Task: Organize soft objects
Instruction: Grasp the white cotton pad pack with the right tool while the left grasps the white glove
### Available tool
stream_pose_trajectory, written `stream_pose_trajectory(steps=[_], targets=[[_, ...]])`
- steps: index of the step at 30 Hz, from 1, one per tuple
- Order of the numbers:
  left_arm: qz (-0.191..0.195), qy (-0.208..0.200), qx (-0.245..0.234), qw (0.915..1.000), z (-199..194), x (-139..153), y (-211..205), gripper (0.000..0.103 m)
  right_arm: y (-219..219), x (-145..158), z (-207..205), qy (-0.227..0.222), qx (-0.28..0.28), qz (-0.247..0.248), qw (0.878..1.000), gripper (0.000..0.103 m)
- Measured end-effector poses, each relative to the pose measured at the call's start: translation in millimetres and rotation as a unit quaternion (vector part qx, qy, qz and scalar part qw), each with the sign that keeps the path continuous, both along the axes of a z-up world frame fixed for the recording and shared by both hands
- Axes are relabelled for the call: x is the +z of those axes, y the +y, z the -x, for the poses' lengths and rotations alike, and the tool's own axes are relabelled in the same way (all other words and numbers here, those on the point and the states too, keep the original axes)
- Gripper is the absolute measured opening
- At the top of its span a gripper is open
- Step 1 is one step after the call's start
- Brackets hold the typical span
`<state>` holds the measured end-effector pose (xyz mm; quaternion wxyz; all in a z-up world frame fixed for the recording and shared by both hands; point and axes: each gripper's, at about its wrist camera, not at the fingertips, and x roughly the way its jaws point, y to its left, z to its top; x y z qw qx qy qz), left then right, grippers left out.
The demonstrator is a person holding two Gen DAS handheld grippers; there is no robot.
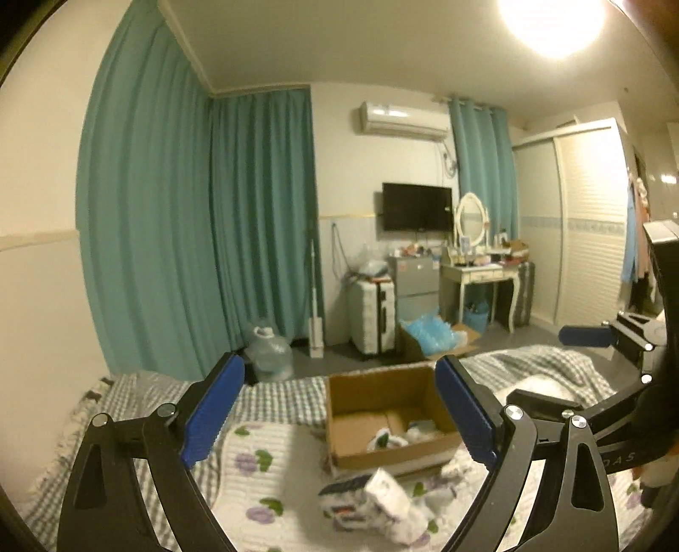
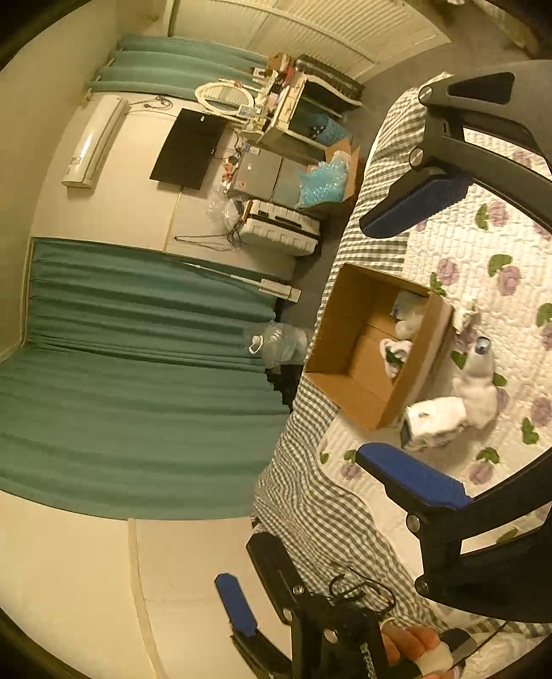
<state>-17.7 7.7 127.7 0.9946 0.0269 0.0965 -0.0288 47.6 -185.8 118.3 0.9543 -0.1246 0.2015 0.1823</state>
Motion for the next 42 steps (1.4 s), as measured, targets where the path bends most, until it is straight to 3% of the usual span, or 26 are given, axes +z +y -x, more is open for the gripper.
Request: stream_pose_trajectory(steps=[4, 8, 15, 21, 28, 29, 33, 37, 42], targets=[[0.005, 0.037, -0.006, 0.9993, -5, -29, 0, 0.093, 10, -16, 17, 0.010, -0.005, 0.013, 1.000, 0.098], [0.015, 0.081, 0.009, 0.9965, -20, -73, 5, 0.093, 14, -55, 17, 0.041, -0.003, 0.007, 0.999, 0.098], [0.027, 0.157, 0.057, 0.9857, -64, -155, 26, 0.093, 34, -142, -24, 0.123, 0.030, 0.028, 0.992, 0.098], [0.034, 0.212, 0.085, 0.9730, -88, -202, 46, 0.093, 62, -195, -72, 0.171, 0.070, 0.037, 0.982, 0.098], [0.046, 0.227, 0.102, 0.9674, -106, -216, 59, 0.093, 88, -227, -119, 0.197, 0.099, 0.047, 0.974, 0.096], [0.049, 0.228, 0.104, 0.9668, -107, -218, 61, 0.093, 89, -228, -123, 0.199, 0.099, 0.045, 0.974, 0.093], [0.053, 0.231, 0.112, 0.9651, -106, -219, 66, 0.093, 95, -233, -132, 0.219, 0.113, 0.029, 0.969, 0.052], [0.054, 0.224, 0.111, 0.9667, -98, -215, 62, 0.093, 95, -229, -121, 0.205, 0.120, 0.036, 0.971, 0.043], [0.056, 0.221, 0.090, 0.9694, -88, -203, 43, 0.093, 74, -194, -93, 0.159, 0.113, 0.019, 0.981, 0.042]])
